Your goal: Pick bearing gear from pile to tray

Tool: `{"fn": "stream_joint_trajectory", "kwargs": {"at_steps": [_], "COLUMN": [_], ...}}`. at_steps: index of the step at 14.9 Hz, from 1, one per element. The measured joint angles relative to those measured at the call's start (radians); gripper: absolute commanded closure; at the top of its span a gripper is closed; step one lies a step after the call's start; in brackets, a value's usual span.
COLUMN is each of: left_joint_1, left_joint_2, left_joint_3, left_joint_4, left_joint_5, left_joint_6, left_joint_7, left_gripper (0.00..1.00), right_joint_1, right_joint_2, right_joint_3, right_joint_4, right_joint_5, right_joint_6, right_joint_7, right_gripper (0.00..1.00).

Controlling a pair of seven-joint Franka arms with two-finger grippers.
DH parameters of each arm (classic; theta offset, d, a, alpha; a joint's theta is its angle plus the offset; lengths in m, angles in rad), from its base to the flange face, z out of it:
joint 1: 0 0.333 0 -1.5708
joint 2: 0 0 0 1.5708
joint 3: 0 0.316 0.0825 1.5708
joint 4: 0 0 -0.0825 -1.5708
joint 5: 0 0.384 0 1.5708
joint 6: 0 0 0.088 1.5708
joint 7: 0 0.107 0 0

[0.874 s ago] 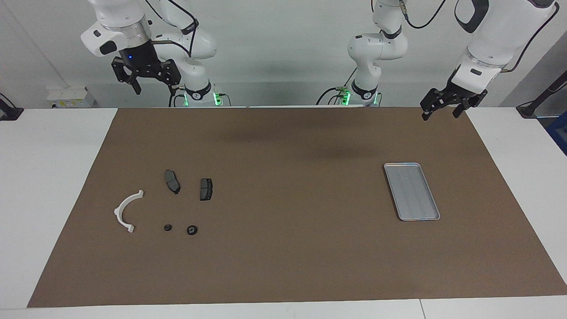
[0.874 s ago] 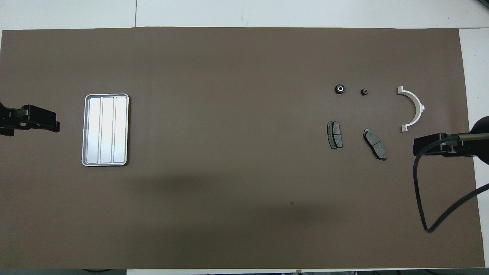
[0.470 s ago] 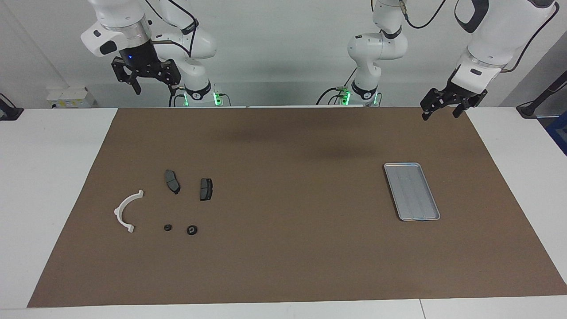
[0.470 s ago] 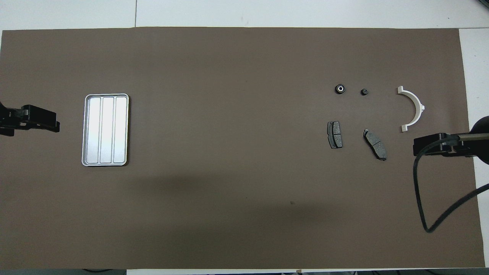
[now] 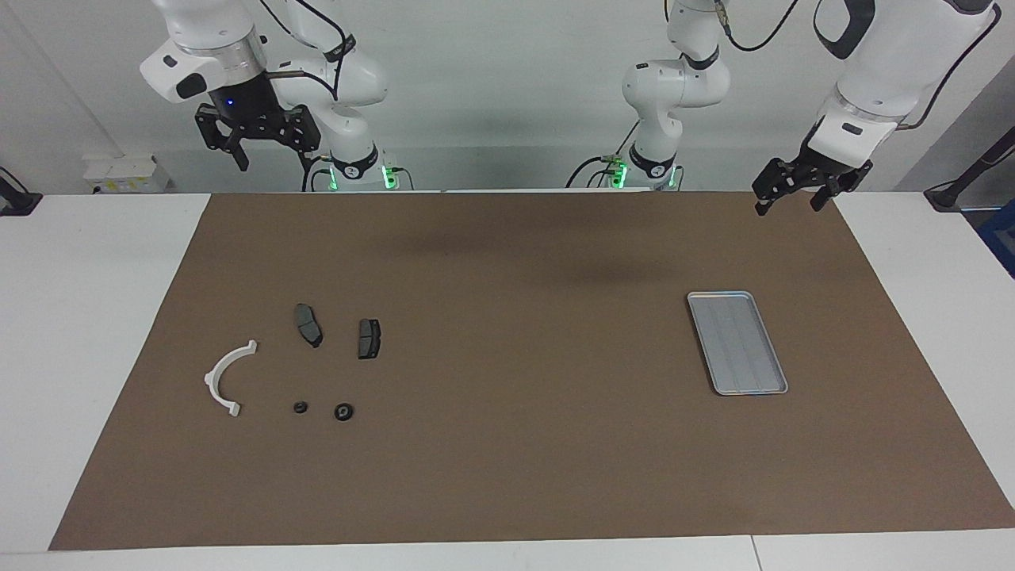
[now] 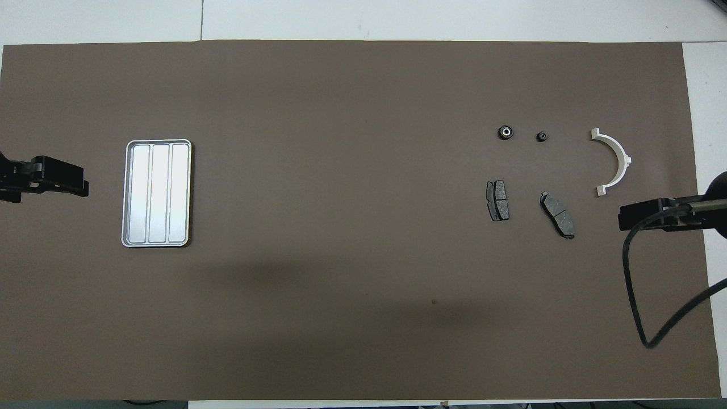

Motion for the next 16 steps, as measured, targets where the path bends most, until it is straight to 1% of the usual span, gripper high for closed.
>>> {"fn": "stream_joint_trajectory", "kwargs": {"at_steps": [3, 5, 7, 11, 13, 14, 16], "left_joint_1": [0.000, 0.000, 0.000, 0.000, 0.000, 0.000, 0.000], "left_joint_2": [0.000, 0.000, 0.000, 0.000, 0.000, 0.000, 0.000], "left_joint_3": [0.000, 0.000, 0.000, 0.000, 0.000, 0.000, 0.001], "left_joint_4": [0.000, 0.000, 0.000, 0.000, 0.000, 0.000, 0.000], "left_joint_5": [0.000, 0.000, 0.000, 0.000, 0.000, 0.000, 0.000], "left_joint_6": [0.000, 0.000, 0.000, 0.001, 0.001, 0.001, 0.001], "left_joint_7": [0.000, 0.000, 0.000, 0.000, 0.000, 0.000, 0.000], "left_gripper": [0.00, 0.00, 0.00, 0.00, 0.00, 0.00, 0.00], "right_joint_1": [0.000, 0.000, 0.001, 0.005, 0.023, 0.033, 0.043], "right_joint_2": [0.023, 0.084, 0.184, 0.410, 0.497, 0.534, 0.599], "right_joint_3": [0.000, 0.000, 0.002, 0.004, 0.005, 0.005, 0.005], "right_joint_4": [-0.056, -0.089, -0.102, -0.106, -0.100, -0.089, -0.041], "right_joint_5": [0.000, 0.000, 0.000, 0.000, -0.003, -0.010, -0.035], "right_joint_6": [0.114, 0.203, 0.303, 0.533, 0.636, 0.667, 0.684], "right_joint_7": [0.002, 0.021, 0.061, 0.127, 0.162, 0.185, 0.236], "right_gripper": [0.00, 0.00, 0.00, 0.00, 0.00, 0.01, 0.01]}}
